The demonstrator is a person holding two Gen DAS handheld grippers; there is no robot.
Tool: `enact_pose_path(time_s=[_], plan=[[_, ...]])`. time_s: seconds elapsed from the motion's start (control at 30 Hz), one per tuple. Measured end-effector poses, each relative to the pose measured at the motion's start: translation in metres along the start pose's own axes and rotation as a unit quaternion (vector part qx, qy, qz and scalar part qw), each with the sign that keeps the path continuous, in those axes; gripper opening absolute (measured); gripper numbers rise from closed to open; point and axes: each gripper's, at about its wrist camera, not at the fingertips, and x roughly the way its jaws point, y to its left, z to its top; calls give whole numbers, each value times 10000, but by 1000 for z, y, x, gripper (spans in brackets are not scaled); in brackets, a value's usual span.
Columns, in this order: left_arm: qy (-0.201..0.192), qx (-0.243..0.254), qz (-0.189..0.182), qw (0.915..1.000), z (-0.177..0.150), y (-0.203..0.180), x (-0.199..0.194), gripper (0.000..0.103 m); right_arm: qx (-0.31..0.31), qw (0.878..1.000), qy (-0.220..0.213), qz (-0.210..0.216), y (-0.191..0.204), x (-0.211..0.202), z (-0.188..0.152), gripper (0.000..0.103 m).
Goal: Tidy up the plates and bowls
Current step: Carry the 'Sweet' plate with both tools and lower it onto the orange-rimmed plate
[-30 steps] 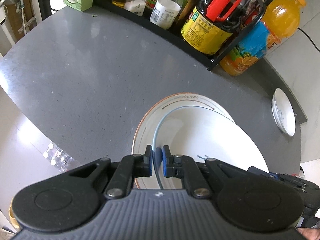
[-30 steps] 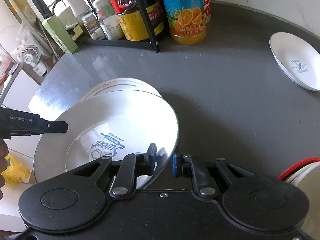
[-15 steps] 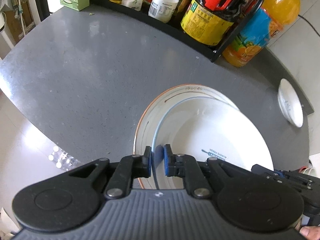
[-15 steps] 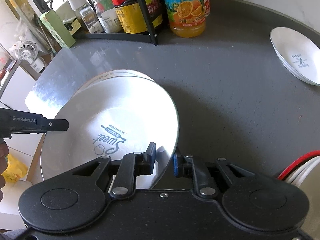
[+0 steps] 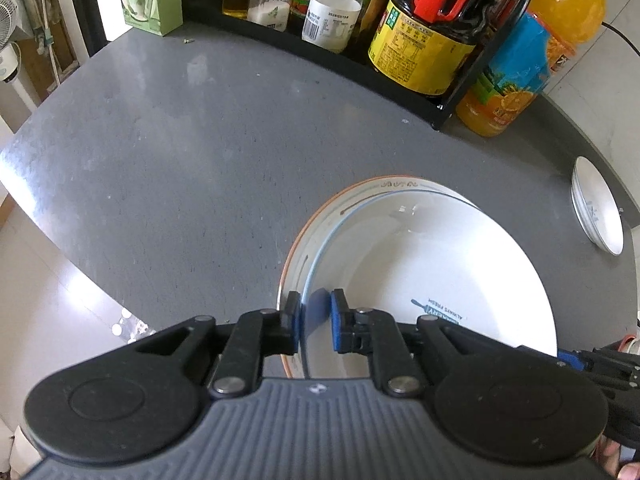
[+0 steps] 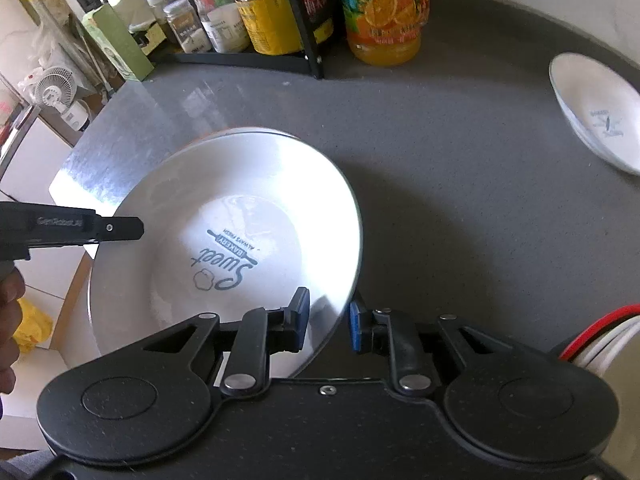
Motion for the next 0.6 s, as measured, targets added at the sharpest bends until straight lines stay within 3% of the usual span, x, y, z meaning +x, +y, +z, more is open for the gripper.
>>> enact_pose_path(time_s=[0.37,0.6], plan=[[-98,25,23,9999,1,-1,1,13,114,9997,-87,200,-7,-4,-7,16],[-42,-1,27,10000,2,0,1,13,56,9999,-155,50,-2,0,-6,16]])
